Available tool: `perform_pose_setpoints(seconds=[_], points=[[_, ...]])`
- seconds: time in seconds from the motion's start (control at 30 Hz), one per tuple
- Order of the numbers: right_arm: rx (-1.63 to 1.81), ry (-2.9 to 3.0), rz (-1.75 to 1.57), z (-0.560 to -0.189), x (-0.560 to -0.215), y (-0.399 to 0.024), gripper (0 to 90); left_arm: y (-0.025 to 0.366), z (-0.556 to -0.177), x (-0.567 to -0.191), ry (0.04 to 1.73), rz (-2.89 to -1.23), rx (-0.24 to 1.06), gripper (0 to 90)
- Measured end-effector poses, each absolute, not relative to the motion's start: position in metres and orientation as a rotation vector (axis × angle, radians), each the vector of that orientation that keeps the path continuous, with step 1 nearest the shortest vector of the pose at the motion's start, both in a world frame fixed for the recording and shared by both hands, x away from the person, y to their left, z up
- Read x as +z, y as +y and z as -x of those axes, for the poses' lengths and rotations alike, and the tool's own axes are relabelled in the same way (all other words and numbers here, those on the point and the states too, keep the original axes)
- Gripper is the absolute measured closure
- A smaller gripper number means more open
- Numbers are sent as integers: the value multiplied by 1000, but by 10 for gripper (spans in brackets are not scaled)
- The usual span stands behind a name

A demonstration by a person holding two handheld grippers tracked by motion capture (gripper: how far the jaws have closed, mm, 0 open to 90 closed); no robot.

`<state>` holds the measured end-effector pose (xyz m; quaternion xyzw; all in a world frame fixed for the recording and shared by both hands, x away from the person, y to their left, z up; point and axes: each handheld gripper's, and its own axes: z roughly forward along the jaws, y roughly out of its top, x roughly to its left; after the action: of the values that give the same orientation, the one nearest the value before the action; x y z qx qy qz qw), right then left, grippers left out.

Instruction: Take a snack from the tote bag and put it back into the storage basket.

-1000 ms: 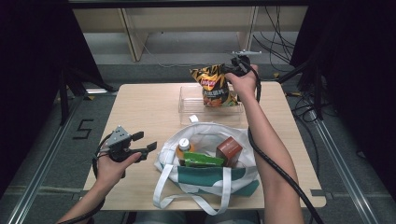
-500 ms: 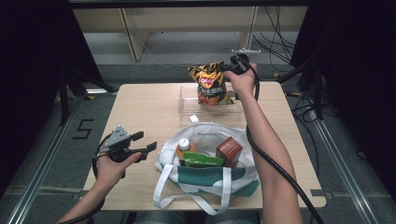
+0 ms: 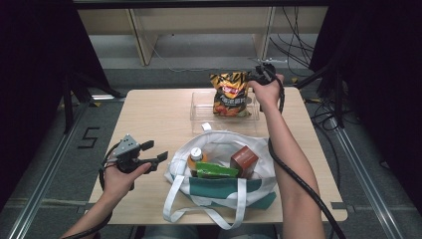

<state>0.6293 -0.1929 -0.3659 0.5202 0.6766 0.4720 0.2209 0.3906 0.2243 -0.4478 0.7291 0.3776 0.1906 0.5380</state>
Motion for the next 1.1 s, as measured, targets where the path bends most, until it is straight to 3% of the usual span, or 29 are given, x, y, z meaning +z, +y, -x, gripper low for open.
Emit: perform_pose_setpoints(seconds=[0.3, 0.4, 0.77, 1.1], points=[[1238, 1818, -1458, -613, -353, -195, 531, 224, -390, -448, 919, -1720, 445, 254], [1242, 1800, -1473, -607, -348, -198, 498, 225, -390, -447, 909, -1723, 453, 255], [1257, 1809, -1440, -581, -340, -204, 464, 224, -390, -446, 911, -1720, 455, 254], [1285, 1842, -1430, -548, -338, -217, 488, 223, -389, -446, 899, -1724, 458, 251]])
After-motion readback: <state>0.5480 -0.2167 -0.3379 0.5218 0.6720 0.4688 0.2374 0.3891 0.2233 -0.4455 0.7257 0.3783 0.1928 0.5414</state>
